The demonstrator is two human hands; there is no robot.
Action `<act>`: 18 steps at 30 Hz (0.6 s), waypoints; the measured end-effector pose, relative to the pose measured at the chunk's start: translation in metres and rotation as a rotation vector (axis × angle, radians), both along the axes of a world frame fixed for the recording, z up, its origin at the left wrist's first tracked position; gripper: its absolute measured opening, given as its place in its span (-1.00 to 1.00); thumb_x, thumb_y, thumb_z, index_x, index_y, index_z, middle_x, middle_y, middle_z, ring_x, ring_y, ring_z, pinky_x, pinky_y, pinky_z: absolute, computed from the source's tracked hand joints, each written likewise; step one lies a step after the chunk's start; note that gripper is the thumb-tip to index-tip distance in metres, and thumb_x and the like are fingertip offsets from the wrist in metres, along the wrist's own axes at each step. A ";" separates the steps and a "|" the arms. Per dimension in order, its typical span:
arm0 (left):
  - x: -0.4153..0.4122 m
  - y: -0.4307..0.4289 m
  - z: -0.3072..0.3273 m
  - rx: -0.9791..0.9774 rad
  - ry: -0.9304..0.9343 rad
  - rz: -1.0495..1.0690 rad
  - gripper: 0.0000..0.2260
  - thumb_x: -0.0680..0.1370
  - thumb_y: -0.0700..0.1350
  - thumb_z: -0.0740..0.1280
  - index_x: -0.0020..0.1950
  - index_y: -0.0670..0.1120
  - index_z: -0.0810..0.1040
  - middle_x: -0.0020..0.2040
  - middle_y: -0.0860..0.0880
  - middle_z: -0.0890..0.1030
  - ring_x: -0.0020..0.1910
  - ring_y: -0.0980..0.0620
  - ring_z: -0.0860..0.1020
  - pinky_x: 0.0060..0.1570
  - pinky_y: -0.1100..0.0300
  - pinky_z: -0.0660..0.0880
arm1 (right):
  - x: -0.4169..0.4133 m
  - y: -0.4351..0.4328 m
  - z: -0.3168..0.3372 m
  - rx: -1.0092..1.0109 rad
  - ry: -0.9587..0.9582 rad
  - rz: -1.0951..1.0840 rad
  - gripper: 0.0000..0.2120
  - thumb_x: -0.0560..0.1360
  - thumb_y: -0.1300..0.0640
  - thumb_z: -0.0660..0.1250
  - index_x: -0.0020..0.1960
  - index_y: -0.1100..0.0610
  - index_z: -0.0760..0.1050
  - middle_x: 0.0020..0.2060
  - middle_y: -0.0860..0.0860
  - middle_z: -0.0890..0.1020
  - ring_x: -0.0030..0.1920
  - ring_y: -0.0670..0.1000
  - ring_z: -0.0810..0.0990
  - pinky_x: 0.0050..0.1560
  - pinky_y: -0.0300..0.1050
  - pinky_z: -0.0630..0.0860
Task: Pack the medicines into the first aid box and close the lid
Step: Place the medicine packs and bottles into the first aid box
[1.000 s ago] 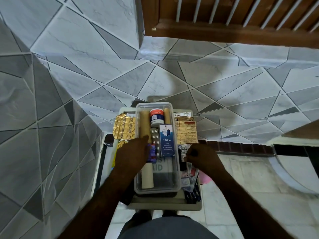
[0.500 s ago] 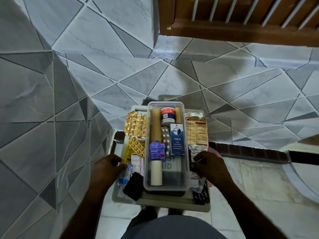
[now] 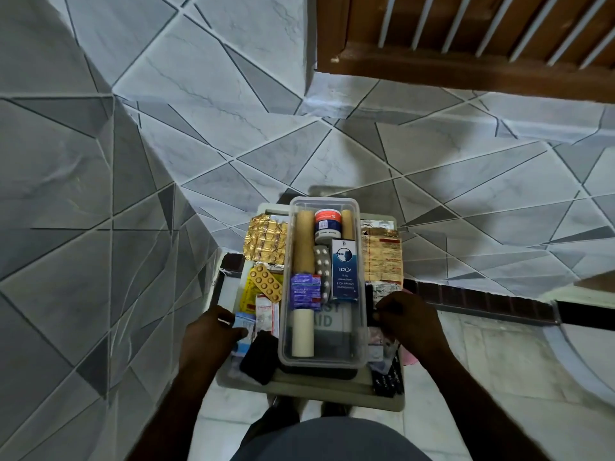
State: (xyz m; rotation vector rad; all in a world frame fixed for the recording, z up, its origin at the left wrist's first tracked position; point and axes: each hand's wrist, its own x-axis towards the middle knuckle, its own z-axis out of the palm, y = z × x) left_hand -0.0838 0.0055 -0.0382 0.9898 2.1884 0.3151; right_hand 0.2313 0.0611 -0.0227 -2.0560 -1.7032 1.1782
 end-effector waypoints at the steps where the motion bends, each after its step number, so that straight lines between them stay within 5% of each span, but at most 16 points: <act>1: -0.002 0.000 0.001 0.010 -0.020 0.016 -0.80 0.39 -0.10 0.53 -0.09 -0.01 0.55 -0.16 -0.03 0.63 -0.34 0.14 0.58 -0.32 0.22 0.51 | 0.001 0.000 0.001 0.001 -0.002 0.001 -0.79 0.43 0.12 0.44 -0.27 -0.15 0.51 -0.31 -0.09 0.66 -0.31 -0.07 0.66 -0.19 -0.17 0.56; 5: -0.012 0.002 0.005 0.029 -0.135 0.096 -0.86 0.41 -0.14 0.51 -0.11 -0.04 0.58 -0.15 -0.09 0.67 -0.21 -0.05 0.64 -0.08 -0.05 0.63 | 0.005 0.001 0.004 0.036 0.025 -0.050 -0.91 0.46 0.13 0.43 -0.18 -0.04 0.60 -0.34 -0.09 0.67 -0.37 -0.10 0.66 -0.24 -0.18 0.58; 9: -0.014 0.008 0.022 0.117 -0.225 0.149 -0.85 0.46 -0.19 0.45 0.02 -0.11 0.60 -0.12 -0.10 0.67 -0.18 -0.07 0.64 -0.14 -0.05 0.64 | 0.008 0.008 0.020 0.080 0.095 -0.154 -0.93 0.47 0.19 0.41 -0.14 0.04 0.61 -0.30 -0.07 0.67 -0.31 -0.03 0.67 -0.22 -0.13 0.61; 14: 0.000 0.027 0.055 0.294 -0.411 0.191 -0.82 0.49 -0.22 0.43 0.08 -0.11 0.59 -0.05 -0.11 0.66 -0.12 -0.02 0.65 -0.28 0.17 0.58 | 0.004 0.023 0.045 0.230 0.140 -0.209 -0.91 0.48 0.17 0.41 -0.04 0.05 0.63 -0.25 -0.08 0.69 -0.30 -0.05 0.69 -0.13 -0.08 0.64; 18: 0.023 0.052 0.061 0.380 -0.519 0.142 -0.86 0.47 -0.21 0.44 0.00 -0.05 0.62 -0.08 -0.12 0.69 -0.14 -0.06 0.67 -0.27 0.14 0.55 | -0.017 0.033 0.061 0.256 0.171 -0.171 -0.92 0.48 0.17 0.40 -0.03 0.05 0.63 -0.20 -0.02 0.69 -0.27 -0.05 0.69 -0.08 -0.09 0.62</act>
